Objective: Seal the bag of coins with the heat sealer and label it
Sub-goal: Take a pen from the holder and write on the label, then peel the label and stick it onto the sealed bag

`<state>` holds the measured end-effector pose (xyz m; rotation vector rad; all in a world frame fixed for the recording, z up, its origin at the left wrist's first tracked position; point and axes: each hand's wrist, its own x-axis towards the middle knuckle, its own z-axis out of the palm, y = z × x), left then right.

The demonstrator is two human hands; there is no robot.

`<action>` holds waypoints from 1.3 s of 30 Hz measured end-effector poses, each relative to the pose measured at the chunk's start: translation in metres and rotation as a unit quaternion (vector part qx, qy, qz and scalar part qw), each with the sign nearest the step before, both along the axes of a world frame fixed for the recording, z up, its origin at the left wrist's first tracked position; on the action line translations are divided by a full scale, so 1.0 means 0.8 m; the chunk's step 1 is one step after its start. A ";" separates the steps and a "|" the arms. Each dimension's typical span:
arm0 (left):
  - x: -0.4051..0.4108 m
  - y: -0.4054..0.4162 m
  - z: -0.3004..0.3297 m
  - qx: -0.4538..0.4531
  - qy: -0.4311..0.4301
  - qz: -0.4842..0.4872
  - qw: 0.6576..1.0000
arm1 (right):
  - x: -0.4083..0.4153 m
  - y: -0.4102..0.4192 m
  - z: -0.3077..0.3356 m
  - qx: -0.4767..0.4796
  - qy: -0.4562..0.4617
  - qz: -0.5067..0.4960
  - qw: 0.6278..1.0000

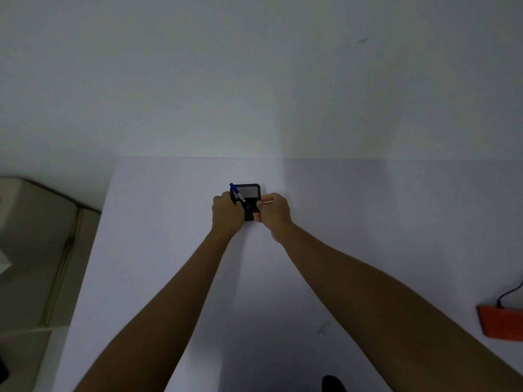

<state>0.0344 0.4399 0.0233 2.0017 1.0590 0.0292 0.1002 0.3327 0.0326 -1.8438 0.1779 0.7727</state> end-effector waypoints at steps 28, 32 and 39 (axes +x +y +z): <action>-0.051 -0.188 0.079 0.033 -0.165 -0.053 0.984 | -0.025 -0.190 0.063 0.083 -0.041 0.021 0.996; -0.059 -0.268 0.085 -0.013 -0.168 -0.075 0.983 | -0.035 -0.284 0.070 0.044 -0.081 0.014 0.996; -0.065 -0.388 0.031 -0.045 -0.085 -0.158 0.983 | -0.063 -0.432 0.034 -0.020 -0.073 0.014 0.997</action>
